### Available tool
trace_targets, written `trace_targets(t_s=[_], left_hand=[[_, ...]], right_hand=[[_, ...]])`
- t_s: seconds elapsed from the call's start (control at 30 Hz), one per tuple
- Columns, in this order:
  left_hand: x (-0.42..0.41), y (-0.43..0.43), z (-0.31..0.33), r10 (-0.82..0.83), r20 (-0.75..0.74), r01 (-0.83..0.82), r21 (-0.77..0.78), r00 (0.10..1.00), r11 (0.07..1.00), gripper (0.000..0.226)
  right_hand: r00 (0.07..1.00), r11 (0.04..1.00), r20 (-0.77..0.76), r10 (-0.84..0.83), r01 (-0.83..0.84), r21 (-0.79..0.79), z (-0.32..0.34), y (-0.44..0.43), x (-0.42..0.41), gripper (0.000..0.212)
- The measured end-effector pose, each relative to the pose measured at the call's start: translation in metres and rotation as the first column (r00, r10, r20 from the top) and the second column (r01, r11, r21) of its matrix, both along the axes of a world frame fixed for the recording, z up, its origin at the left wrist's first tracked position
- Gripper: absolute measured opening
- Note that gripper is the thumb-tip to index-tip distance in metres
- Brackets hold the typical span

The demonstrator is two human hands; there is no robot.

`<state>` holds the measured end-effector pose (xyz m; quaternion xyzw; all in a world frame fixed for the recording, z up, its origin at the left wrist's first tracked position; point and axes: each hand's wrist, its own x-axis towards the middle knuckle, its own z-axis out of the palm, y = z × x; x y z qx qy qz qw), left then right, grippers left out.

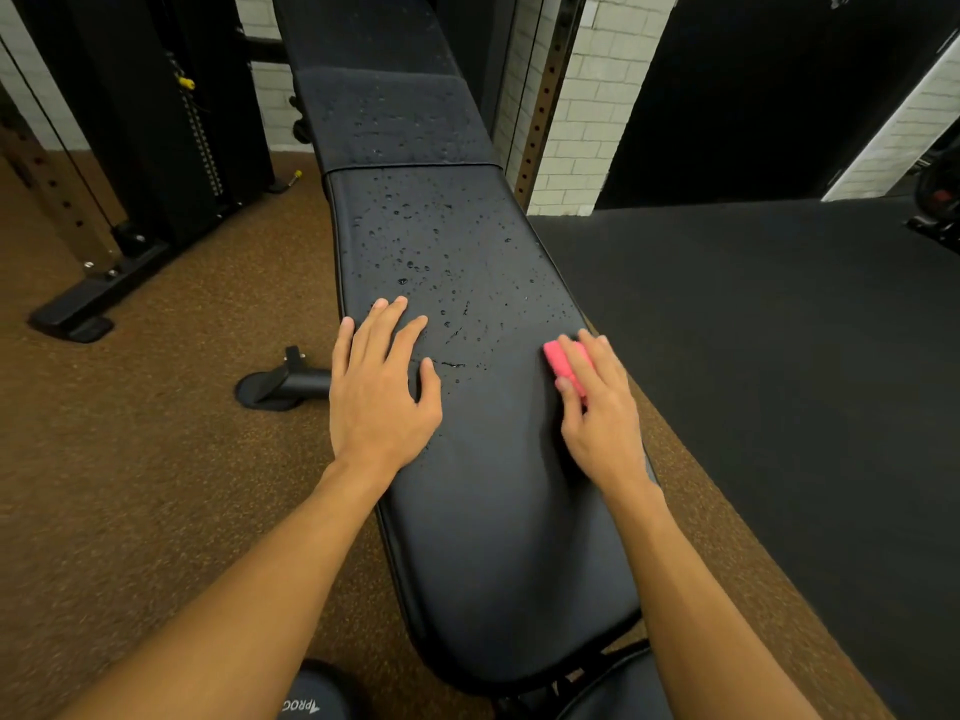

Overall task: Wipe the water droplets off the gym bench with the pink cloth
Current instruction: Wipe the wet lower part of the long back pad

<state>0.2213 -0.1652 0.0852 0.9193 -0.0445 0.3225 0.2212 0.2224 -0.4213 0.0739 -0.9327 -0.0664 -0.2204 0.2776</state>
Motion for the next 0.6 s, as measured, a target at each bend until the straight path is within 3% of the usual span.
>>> trace_targets(t_s=[0.1,0.3,0.37,0.5,0.6], left_hand=[[0.000,0.000,0.000,0.000,0.000,0.000,0.001,1.000,1.000,0.047],[-0.001,0.000,0.000,0.027,0.015,-0.027,-0.058,1.000,0.998,0.047],[-0.001,0.001,0.000,0.036,0.005,-0.035,-0.066,0.999,0.997,0.047],[-0.002,0.000,0.001,0.033,0.000,-0.033,-0.071,0.999,0.997,0.047],[-0.002,0.000,0.000,0.031,0.002,-0.030,-0.072,1.000,0.997,0.047]], right_hand=[[0.999,0.998,-0.016,-0.049,0.050,0.041,0.010,0.024,0.017,0.047],[0.963,0.958,0.029,0.268,-0.263,-0.116,0.003,0.041,-0.021,0.047],[0.970,0.965,0.028,0.240,-0.235,-0.118,0.000,0.027,-0.027,0.047],[1.000,1.000,-0.016,0.025,-0.025,-0.019,0.007,0.031,-0.004,0.048],[1.000,1.000,-0.013,0.012,-0.011,0.020,0.013,0.057,0.009,0.046]])
